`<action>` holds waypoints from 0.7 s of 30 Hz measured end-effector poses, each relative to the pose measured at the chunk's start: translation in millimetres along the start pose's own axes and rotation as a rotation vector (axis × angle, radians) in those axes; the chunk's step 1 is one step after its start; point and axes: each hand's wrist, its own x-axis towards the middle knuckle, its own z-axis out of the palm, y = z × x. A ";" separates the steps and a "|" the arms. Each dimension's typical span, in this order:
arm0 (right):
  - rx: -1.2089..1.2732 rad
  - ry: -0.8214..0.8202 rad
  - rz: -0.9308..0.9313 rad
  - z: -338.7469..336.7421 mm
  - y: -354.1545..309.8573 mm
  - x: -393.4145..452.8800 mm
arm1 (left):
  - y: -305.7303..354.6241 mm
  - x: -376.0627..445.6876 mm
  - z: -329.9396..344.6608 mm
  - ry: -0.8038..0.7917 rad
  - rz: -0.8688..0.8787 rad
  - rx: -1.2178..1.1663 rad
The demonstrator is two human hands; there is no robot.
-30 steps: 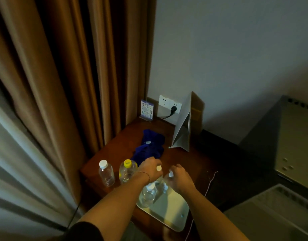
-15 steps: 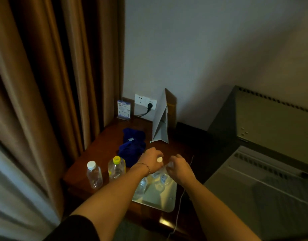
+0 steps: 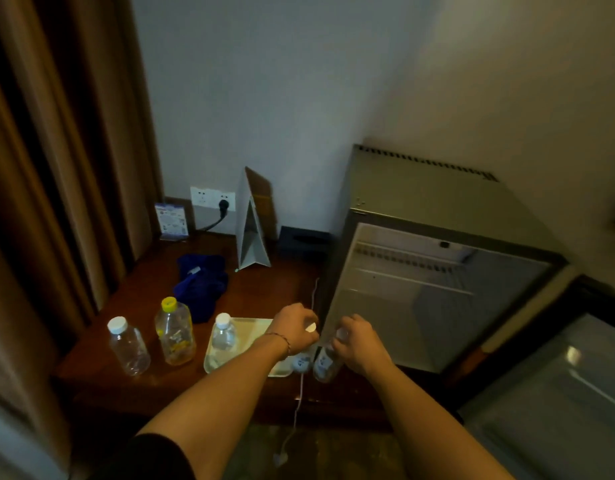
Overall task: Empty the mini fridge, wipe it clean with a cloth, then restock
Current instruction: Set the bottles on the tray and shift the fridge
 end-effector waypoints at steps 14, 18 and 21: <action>0.045 0.246 0.202 -93.7 216.0 -240.5 | 255.3 -92.9 160.8 -0.202 0.297 0.110; 0.002 0.313 0.352 -125.9 288.2 -317.7 | 344.1 -113.6 219.3 -0.271 0.447 0.103; 0.009 0.398 0.470 -145.1 332.0 -367.9 | 407.7 -127.5 258.1 -0.325 0.572 0.129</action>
